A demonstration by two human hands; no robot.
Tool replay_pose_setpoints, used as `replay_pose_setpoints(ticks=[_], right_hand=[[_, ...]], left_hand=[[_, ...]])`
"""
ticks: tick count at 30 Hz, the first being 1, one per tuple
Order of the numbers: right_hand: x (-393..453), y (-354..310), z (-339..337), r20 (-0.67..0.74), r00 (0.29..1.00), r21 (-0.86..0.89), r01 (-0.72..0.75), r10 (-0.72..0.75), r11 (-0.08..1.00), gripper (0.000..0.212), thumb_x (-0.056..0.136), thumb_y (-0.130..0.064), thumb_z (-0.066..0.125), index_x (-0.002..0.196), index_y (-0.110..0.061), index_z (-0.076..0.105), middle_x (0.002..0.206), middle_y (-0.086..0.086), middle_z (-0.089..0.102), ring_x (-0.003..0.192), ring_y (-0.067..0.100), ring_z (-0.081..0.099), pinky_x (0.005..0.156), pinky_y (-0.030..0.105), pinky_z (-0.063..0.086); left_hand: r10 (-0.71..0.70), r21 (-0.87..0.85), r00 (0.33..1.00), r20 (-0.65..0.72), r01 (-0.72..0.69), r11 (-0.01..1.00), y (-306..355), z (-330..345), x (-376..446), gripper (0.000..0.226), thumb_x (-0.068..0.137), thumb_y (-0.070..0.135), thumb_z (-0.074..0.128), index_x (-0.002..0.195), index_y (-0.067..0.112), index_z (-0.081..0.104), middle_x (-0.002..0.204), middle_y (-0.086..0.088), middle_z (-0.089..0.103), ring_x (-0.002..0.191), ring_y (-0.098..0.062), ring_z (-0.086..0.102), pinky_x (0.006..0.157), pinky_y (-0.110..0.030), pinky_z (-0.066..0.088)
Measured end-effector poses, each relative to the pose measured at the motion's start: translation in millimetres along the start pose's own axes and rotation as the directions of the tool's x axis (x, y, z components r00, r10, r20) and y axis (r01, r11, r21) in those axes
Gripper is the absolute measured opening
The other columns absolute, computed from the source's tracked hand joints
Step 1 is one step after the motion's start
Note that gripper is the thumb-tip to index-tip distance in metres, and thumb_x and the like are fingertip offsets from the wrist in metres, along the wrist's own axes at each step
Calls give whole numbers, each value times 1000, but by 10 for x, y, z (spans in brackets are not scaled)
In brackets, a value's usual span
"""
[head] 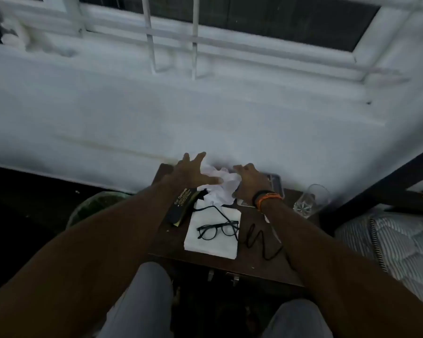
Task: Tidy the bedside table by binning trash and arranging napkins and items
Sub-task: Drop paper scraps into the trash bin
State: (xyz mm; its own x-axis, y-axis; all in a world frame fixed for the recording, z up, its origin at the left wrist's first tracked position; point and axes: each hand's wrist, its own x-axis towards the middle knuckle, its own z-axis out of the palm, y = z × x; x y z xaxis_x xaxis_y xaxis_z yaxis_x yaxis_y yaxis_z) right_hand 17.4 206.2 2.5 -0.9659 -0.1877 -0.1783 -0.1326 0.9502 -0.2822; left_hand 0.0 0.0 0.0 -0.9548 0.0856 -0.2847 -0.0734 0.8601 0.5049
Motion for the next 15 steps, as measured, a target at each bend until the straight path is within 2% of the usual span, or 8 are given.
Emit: replay_pose_setpoints(ticks=[2,4,6,8,11,13,15], right_hand=[[64,-6,20,-55,998,-13,6,-7,1000,61,74,-25,71,131,-19,50,124,12,50,107,34,60,82,39,53],[109,20,89,-86,996,-15,9,-10,1000,44,77,-27,66,120,-16,59,112,13,62,99,32,64,78,38,54],[145,20,148,-126,991,-20,35,-37,999,27,83,-29,61,104,-14,66,97,13,70,89,31,67,72,35,54],[176,47,196,-174,984,6,46,-44,999,24,87,-29,59,98,-11,69,95,13,72,87,31,67,74,36,54],[204,52,252,-197,980,57,25,-14,998,22,89,-24,60,99,-7,70,100,14,71,92,31,66,78,36,52],[244,37,280,-207,978,73,16,0,997,18,88,-16,59,96,-5,71,98,15,71,91,33,66,74,34,50],[267,1,281,-215,977,96,12,9,995,16,85,-9,58,93,-4,72,97,17,71,90,35,65,74,35,50]], left_hand=[[-13,27,998,63,11,1000,8,67,98,137,39,88,68,152,39,9,160,-21,13,147,-42,21,117,-57,25],[14,40,996,83,-17,999,31,200,208,137,31,87,68,150,39,21,156,-14,30,144,-36,31,115,-53,30],[91,45,989,116,-97,994,64,308,319,110,44,78,77,138,33,45,139,0,54,131,-23,49,105,-39,42],[116,58,989,95,-122,991,87,377,421,81,59,65,80,127,27,59,123,2,65,116,-19,60,95,-31,46],[88,-34,995,-46,-90,995,53,473,503,54,71,43,82,117,17,70,115,-6,71,107,-21,66,84,-23,46],[49,-198,996,-80,-64,978,7,470,511,35,74,25,81,105,11,75,106,-11,74,98,-24,68,69,-19,43],[32,-269,994,-106,-60,961,-8,423,484,21,76,16,76,95,7,76,95,-11,74,90,-25,68,61,-19,39]])
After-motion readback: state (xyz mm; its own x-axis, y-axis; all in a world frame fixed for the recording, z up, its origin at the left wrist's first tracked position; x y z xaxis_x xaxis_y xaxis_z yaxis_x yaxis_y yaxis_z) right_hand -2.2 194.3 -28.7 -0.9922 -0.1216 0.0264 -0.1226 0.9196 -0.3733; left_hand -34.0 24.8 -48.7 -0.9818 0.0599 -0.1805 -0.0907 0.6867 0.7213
